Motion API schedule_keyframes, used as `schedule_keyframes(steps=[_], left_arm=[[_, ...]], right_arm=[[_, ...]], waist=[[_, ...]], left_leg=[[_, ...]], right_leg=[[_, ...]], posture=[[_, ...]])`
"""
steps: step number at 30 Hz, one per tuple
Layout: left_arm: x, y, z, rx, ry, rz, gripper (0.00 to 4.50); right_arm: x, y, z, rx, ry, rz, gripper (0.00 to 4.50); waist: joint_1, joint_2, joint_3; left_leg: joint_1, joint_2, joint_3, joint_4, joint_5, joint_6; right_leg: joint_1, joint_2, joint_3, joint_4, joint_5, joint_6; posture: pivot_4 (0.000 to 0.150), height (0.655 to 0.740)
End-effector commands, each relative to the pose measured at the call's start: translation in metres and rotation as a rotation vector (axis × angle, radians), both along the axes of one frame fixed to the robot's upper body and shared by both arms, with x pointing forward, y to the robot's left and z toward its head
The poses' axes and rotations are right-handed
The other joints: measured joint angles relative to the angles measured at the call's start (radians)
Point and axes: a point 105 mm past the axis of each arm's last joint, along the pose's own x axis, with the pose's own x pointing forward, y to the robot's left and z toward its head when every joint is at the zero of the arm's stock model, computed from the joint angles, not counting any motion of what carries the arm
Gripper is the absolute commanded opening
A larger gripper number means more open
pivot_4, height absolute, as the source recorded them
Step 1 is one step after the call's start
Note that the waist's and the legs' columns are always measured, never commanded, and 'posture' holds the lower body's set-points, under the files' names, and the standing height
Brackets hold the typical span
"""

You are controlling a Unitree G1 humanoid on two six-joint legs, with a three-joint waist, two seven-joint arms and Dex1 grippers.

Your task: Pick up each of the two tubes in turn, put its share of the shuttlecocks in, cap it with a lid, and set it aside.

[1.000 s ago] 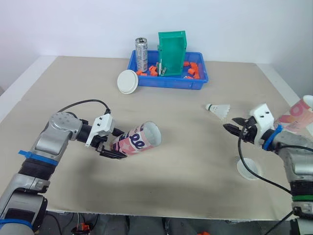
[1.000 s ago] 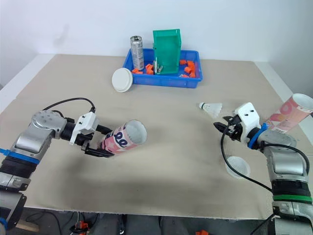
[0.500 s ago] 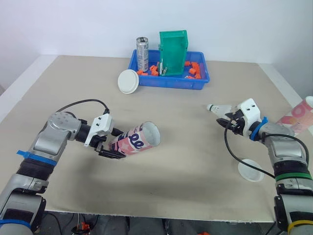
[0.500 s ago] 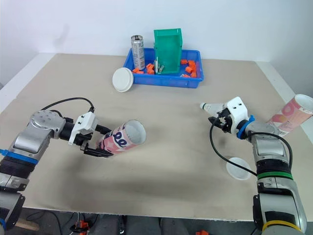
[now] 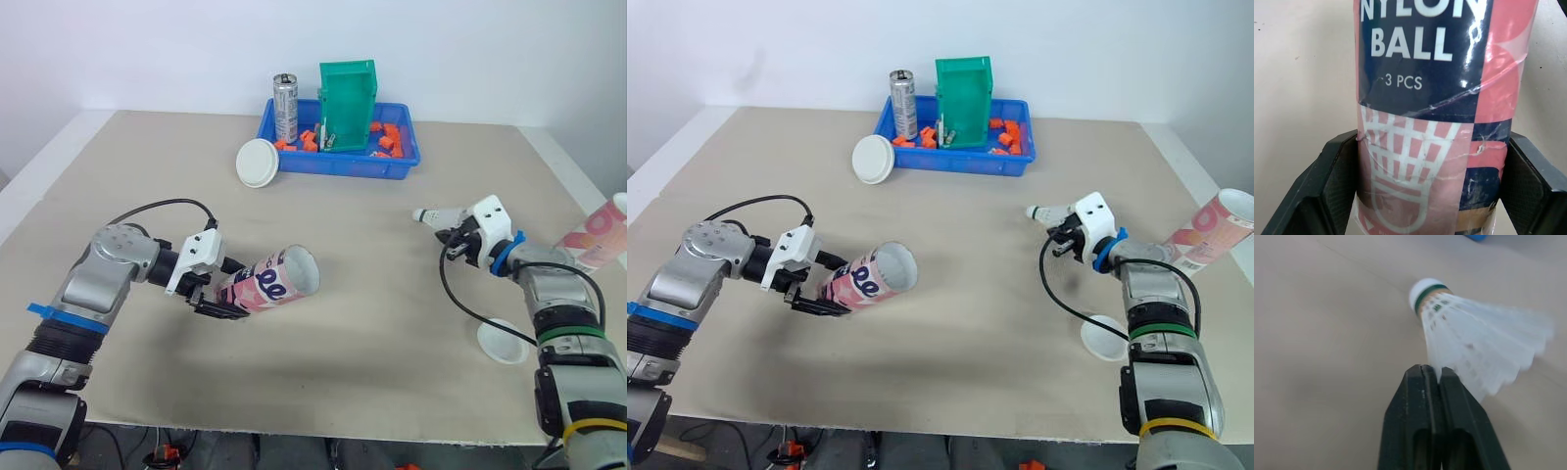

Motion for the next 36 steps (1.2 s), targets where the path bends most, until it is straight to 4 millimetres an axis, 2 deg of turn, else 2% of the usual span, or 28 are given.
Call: schedule_keyframes(steps=[1, 3, 5, 10, 15, 20, 26, 31, 36], left_arm=[[0.000, 0.000, 0.014, -0.022, -0.051, -0.005, 3.83], [-0.001, 0.000, 0.013, -0.022, -0.049, -0.007, 3.83], [-0.001, 0.000, 0.013, -0.022, -0.048, -0.008, 3.83], [-0.001, -0.001, 0.013, -0.025, -0.049, -0.011, 3.83], [0.000, -0.003, 0.012, -0.030, -0.048, -0.017, 3.83], [0.000, -0.004, 0.012, -0.033, -0.048, -0.017, 3.83], [-0.001, -0.004, 0.011, -0.035, -0.046, -0.014, 3.83], [-0.001, -0.006, 0.012, -0.037, -0.047, -0.017, 3.83], [0.000, -0.007, 0.012, -0.039, -0.048, -0.017, 3.83]], right_arm=[[-0.014, 0.007, 0.052, -0.032, -0.162, 0.099, 0.12], [-0.039, 0.033, 0.083, -0.081, -0.236, 0.260, 0.12], [-0.062, 0.058, 0.096, -0.132, -0.260, 0.400, 0.12], [-0.113, 0.111, 0.103, -0.298, -0.254, 0.712, 0.12], [-0.139, 0.148, 0.102, -0.437, -0.276, 0.938, 0.12], [-0.147, 0.156, 0.100, -0.486, -0.286, 1.030, 0.12], [-0.146, 0.175, 0.101, -0.497, -0.331, 1.109, 0.12], [-0.134, 0.189, 0.097, -0.538, -0.353, 1.136, 0.12], [-0.130, 0.198, 0.092, -0.567, -0.355, 1.173, 0.12]], waist=[[0.002, 0.000, 0.000], [0.005, 0.004, 0.002], [0.007, 0.006, 0.003], [0.009, 0.006, 0.003], [0.008, 0.005, 0.003], [0.011, 0.004, 0.003], [0.010, 0.004, 0.003], [0.010, 0.004, 0.003], [0.010, 0.004, 0.003]], left_leg=[[0.000, 0.000, 0.000, 0.000, 0.000, 0.000], [-0.001, 0.000, 0.000, 0.000, 0.000, 0.000], [-0.001, 0.000, 0.000, 0.000, 0.000, 0.000], [0.001, 0.001, -0.001, 0.000, 0.000, 0.000], [0.000, 0.001, 0.001, 0.003, 0.000, 0.000], [0.000, 0.001, 0.001, 0.004, 0.000, 0.000], [-0.001, 0.002, 0.001, 0.003, 0.000, 0.000], [-0.001, 0.002, 0.001, 0.003, 0.000, 0.000], [-0.001, 0.002, 0.001, 0.003, 0.000, 0.000]], right_leg=[[0.000, 0.000, 0.000, 0.000, 0.000, 0.000], [-0.001, 0.000, 0.000, 0.000, -0.001, 0.001], [-0.001, 0.000, 0.000, 0.000, -0.001, 0.002], [0.000, 0.001, -0.001, 0.000, -0.001, 0.000], [0.000, 0.000, -0.001, 0.000, -0.002, -0.004], [0.000, -0.001, -0.001, 0.000, -0.002, -0.004], [-0.001, -0.001, -0.002, 0.000, -0.002, -0.005], [-0.002, 0.000, -0.002, 0.000, -0.002, -0.005], [-0.002, 0.000, -0.003, 0.000, -0.002, -0.006]], posture=[[0.150, 0.7362], [0.150, 0.7362], [0.150, 0.7362], [0.150, 0.7362], [0.150, 0.7362], [0.150, 0.7362], [0.150, 0.7362], [0.150, 0.7362], [0.150, 0.7362]])
